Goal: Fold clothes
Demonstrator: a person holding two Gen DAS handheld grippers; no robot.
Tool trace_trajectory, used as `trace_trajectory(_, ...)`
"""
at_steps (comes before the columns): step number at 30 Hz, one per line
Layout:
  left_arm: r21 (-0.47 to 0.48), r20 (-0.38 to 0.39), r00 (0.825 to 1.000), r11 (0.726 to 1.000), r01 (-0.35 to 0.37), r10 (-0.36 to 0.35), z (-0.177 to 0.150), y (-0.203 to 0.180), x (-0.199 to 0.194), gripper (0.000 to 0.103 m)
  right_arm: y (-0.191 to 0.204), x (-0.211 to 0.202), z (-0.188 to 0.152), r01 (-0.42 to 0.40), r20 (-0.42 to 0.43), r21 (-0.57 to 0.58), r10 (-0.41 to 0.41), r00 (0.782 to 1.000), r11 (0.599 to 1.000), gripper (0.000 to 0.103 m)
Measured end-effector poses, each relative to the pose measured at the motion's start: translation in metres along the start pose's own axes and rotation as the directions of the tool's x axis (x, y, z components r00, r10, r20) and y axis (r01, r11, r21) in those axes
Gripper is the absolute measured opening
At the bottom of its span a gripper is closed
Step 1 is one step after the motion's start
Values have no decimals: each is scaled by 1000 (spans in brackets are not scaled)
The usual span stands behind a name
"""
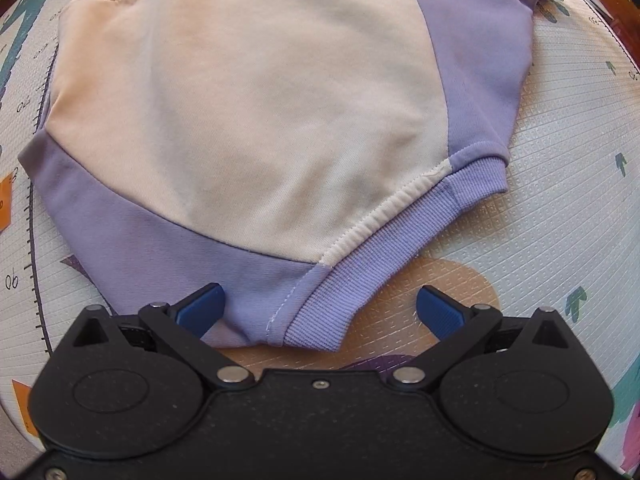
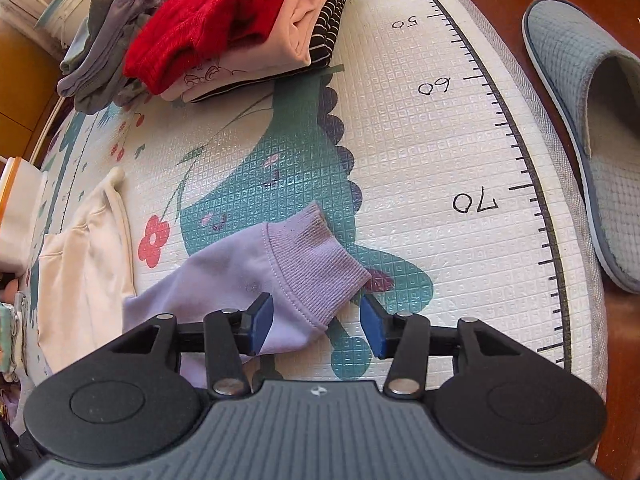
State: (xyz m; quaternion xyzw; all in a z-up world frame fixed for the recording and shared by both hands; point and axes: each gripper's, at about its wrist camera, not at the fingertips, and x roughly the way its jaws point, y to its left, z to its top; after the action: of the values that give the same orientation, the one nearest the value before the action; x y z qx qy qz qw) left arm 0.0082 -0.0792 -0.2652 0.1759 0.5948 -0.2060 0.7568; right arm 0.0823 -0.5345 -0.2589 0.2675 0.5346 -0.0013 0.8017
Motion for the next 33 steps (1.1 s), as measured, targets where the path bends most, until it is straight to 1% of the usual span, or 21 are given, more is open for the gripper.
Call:
trace_trajectory(1, 0, 2, 1000, 1000, 0, 0, 5, -3, 3, 103, 1, 3, -1, 0, 7, 11, 0, 1000, 1000, 49)
trace_trajectory(4, 0, 7, 1000, 1000, 1, -1, 5, -3, 3, 103, 0, 13, -3, 5, 36, 83, -8, 999, 997, 48)
trace_trajectory(5, 1, 9, 1000, 1000, 2, -2, 4, -4, 3, 103, 2, 13, -4, 12, 53, 85, -16, 998, 996, 47)
trace_trajectory(6, 1, 12, 1000, 1000, 3, -3, 3, -4, 2, 103, 6, 14, -5, 31, 64, 63, -35, 997, 998, 36)
trace_trajectory(7, 2, 15, 1000, 1000, 4, -4, 2, -4, 1, 103, 12, 15, -6, 55, 68, 10, -55, 996, 998, 25)
trace_trajectory(8, 2, 17, 1000, 1000, 5, -5, 1, -4, 1, 103, 17, 16, -6, 63, 61, -39, -60, 996, 997, 11)
trace_trajectory(10, 3, 23, 1000, 1000, 6, -6, -1, -4, 0, 103, 25, 6, -5, 97, 109, -148, -81, 991, 984, 11)
trace_trajectory(13, 6, 29, 1000, 1000, 9, -9, -3, -4, -1, 103, 21, -10, 4, 134, 171, -232, -95, 981, 963, 10)
trace_trajectory(15, 7, 28, 1000, 1000, 9, -9, -4, -5, -2, 103, 25, 1, 1, 220, 137, -376, -181, 974, 900, 12)
trace_trajectory(16, 6, 25, 1000, 1000, 8, -8, -4, -5, -2, 103, 27, 3, 0, 229, 138, -391, -189, 972, 891, 13)
trace_trajectory(17, 7, 25, 1000, 1000, 8, -8, -5, -5, -3, 103, 28, 3, 0, 233, 141, -389, -193, 971, 891, 20)
trace_trajectory(18, 7, 26, 1000, 1000, 8, -9, -5, -6, -3, 103, 26, 0, 3, 219, 150, -337, -178, 973, 915, 28)
trace_trajectory(19, 7, 27, 1000, 1000, 9, -9, -6, -6, -3, 103, 25, -3, 5, 206, 156, -303, -165, 974, 931, 30)
trace_trajectory(20, 7, 30, 1000, 1000, 9, -9, -7, -6, -4, 103, 25, -4, 6, 204, 159, -285, -163, 974, 937, 38)
trace_trajectory(21, 7, 32, 999, 1000, 9, -9, -8, -6, -4, 103, 26, -5, 5, 224, 165, -294, -181, 969, 929, 42)
trace_trajectory(24, 7, 36, 999, 1000, 8, -9, -10, -6, -5, 103, 31, -7, 0, 305, 214, -308, -247, 945, 901, 41)
trace_trajectory(26, 7, 34, 999, 1000, 8, -9, -10, -7, -6, 103, 40, -12, -6, 326, 269, -337, -242, 932, 883, 40)
trace_trajectory(29, 7, 30, 1000, 1000, 9, -9, -10, -7, -5, 103, 68, -6, -18, 304, 269, -516, -185, 945, 801, 26)
trace_trajectory(30, 7, 30, 1000, 1000, 9, -9, -11, -7, -6, 103, 75, -2, -21, 289, 250, -561, -174, 952, 775, 25)
trace_trajectory(31, 7, 30, 1000, 1000, 9, -9, -12, -7, -6, 103, 79, 3, -22, 282, 235, -584, -174, 956, 761, 25)
trace_trajectory(33, 8, 33, 999, 1000, 9, -10, -13, -7, -6, 103, 78, 20, -20, 257, 157, -598, -203, 967, 759, 28)
